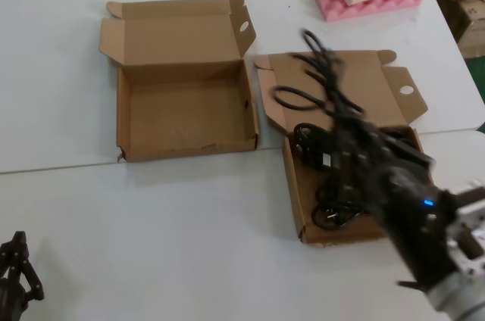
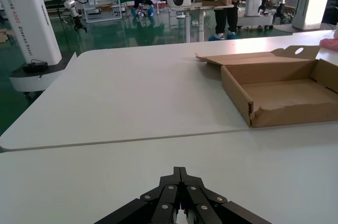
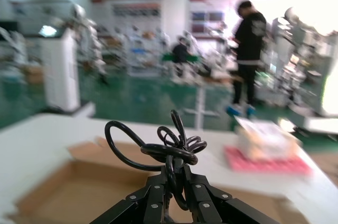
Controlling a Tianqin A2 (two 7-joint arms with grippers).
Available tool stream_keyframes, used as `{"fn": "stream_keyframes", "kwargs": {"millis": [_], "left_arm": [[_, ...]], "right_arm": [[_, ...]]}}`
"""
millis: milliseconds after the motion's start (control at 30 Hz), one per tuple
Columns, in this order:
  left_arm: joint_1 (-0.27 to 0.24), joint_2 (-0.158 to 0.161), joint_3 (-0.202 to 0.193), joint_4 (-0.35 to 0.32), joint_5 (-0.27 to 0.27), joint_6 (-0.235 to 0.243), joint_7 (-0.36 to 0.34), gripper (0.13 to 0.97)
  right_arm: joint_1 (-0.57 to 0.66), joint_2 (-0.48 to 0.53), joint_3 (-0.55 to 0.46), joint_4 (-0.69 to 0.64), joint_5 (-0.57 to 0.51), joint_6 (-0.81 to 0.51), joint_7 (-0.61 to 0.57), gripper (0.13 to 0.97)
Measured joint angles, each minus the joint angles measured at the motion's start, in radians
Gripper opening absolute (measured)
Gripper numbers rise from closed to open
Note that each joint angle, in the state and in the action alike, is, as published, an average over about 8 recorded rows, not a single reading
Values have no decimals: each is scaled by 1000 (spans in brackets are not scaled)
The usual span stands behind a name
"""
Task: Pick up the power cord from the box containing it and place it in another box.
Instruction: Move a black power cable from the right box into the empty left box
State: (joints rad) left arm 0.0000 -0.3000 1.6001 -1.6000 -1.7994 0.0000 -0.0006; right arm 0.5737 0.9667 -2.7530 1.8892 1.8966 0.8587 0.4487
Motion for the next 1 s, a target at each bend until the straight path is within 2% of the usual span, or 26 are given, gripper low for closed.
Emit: {"fn": "stream_keyframes", "kwargs": {"millis": [167, 367, 667, 800, 1000], "left_arm": [[0, 0, 0, 0, 0, 0, 0, 163], [0, 0, 0, 0, 0, 0, 0, 163], [0, 0, 0, 0, 0, 0, 0, 163], [0, 0, 0, 0, 0, 0, 0, 163], [0, 0, 0, 0, 0, 0, 0, 163]], "right_arm": [[83, -86, 0, -68, -79, -111, 0, 198], [208, -273, 15, -309, -192, -315, 0, 197], [251, -558, 214, -707, -495, -606, 0, 197], [309, -640, 186, -896, -626, -615, 0, 196], [410, -731, 62, -1173, -825, -507, 0, 196]]}}
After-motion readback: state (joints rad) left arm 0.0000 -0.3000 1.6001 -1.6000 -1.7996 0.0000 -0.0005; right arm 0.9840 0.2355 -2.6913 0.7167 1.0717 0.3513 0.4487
